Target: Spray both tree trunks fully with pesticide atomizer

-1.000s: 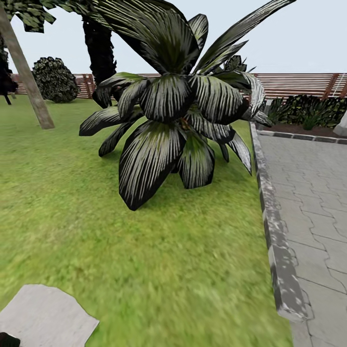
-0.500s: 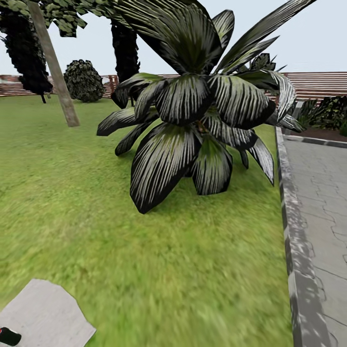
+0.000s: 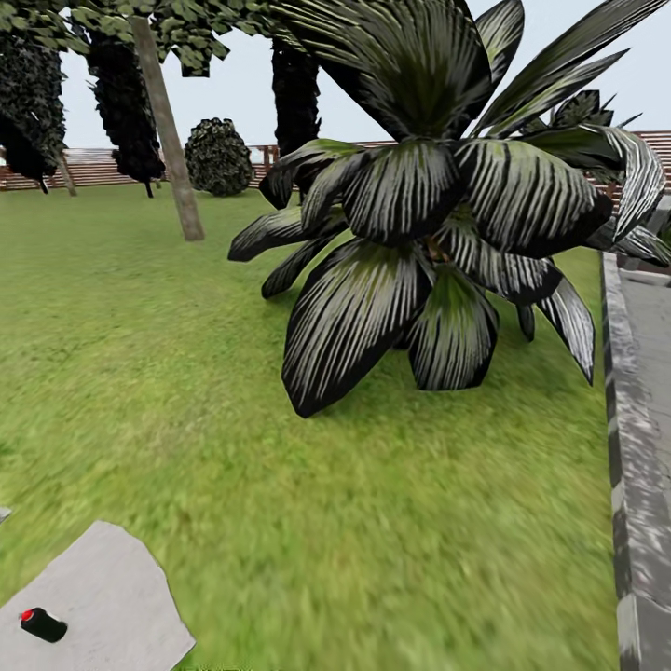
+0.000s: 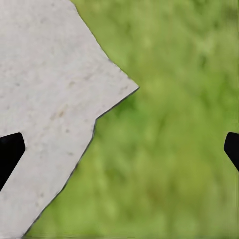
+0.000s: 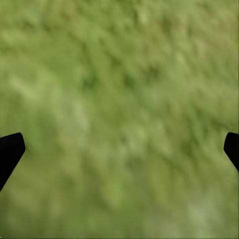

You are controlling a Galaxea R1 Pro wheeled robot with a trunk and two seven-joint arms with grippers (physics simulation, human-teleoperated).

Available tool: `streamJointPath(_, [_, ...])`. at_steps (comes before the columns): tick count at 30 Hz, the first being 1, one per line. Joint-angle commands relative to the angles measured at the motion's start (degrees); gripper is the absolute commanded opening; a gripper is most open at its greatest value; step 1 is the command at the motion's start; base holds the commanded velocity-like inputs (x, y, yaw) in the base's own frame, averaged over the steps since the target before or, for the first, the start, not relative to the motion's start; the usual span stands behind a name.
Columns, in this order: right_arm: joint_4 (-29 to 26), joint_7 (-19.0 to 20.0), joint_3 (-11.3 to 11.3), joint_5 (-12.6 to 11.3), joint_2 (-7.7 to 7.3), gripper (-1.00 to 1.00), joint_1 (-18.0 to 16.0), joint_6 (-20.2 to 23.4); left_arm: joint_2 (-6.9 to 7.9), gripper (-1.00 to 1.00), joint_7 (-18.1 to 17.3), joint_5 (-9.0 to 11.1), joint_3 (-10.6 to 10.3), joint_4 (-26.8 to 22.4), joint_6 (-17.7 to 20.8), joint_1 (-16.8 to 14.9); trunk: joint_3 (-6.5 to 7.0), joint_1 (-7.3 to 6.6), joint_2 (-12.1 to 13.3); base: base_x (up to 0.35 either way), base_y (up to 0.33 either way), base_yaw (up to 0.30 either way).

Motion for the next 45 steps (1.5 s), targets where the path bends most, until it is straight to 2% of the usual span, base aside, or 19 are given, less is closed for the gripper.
streamJointPath(1, [0.0,0.0,0.0,0.0,0.0,1.0,0.0,0.0,0.0,1.0,0.01,0.0,0.0,0.0,0.0,0.0,0.0,0.0,0.0,0.025,-0.008,0.277])
streamJointPath(20, [0.0,0.09,0.0,0.0,0.0,1.0,0.0,0.0,0.07,1.0,0.08,0.08,0.08,-0.01,0.06,0.0,0.0,0.0,0.0,0.014,-0.002,0.277])
streamJointPath(45, [0.0,0.09,0.0,0.0,0.0,1.0,0.0,0.0,0.09,1.0,0.08,0.08,0.09,0.0,0.09,0.0,0.0,0.0,0.0,0.269,-0.169,0.277])
